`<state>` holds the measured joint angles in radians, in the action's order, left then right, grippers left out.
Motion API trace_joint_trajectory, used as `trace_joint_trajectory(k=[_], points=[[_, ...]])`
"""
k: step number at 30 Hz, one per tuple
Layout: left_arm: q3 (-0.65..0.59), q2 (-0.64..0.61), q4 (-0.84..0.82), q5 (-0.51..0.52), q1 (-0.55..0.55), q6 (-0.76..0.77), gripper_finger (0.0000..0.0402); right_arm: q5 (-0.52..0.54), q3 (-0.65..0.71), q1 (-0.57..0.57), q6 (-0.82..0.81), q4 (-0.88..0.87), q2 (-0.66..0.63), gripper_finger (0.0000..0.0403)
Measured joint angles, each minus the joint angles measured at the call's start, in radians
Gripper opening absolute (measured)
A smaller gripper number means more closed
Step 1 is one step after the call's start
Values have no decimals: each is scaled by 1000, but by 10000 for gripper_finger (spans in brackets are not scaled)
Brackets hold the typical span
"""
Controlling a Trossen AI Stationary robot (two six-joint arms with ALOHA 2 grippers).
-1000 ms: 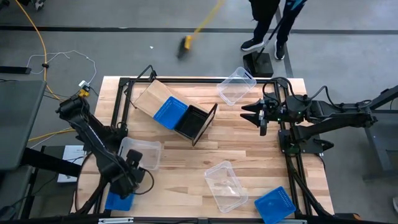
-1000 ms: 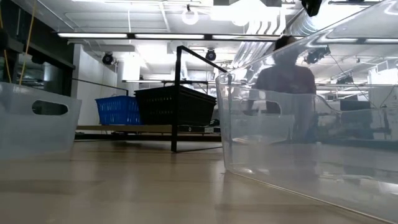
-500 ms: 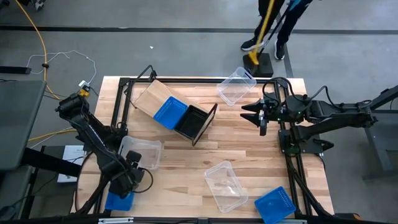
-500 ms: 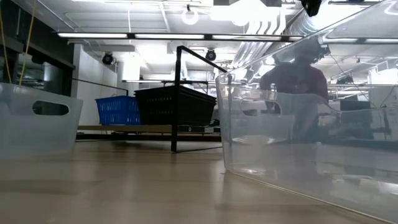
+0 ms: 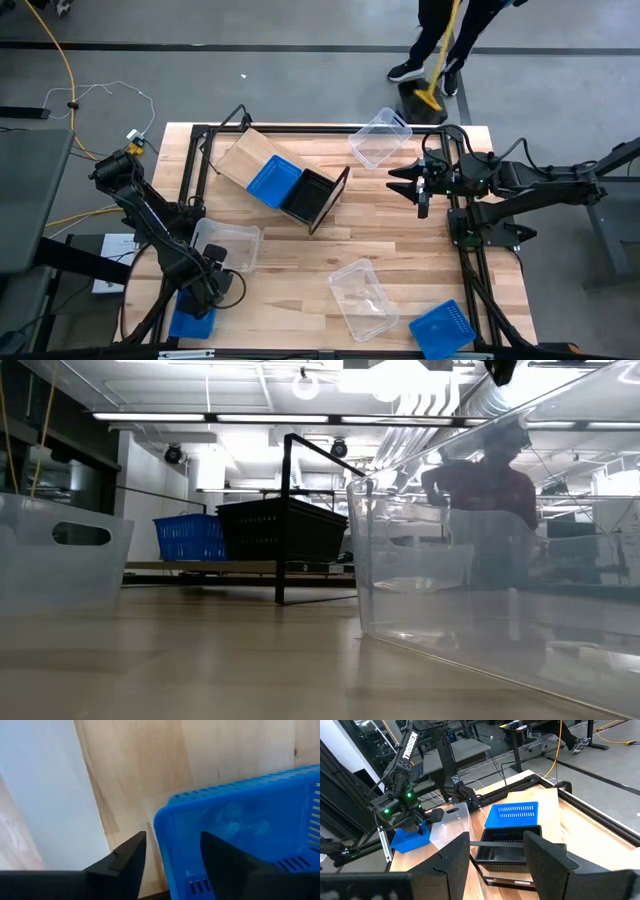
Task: Stack baskets on shelf by color
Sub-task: Stack the left blue bin on top of the other blue bin on the shelf
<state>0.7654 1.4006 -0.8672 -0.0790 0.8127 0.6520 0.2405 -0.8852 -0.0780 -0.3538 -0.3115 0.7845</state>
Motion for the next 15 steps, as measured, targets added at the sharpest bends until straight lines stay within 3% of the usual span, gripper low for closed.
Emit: trace_joint_trajectory(k=[9, 15], points=[[2, -11, -2, 7, -1, -18, 13, 0, 0, 0, 0, 0, 0, 174], [55, -106, -9, -3, -25, -42, 6, 18, 0, 0, 0, 0, 0, 174]])
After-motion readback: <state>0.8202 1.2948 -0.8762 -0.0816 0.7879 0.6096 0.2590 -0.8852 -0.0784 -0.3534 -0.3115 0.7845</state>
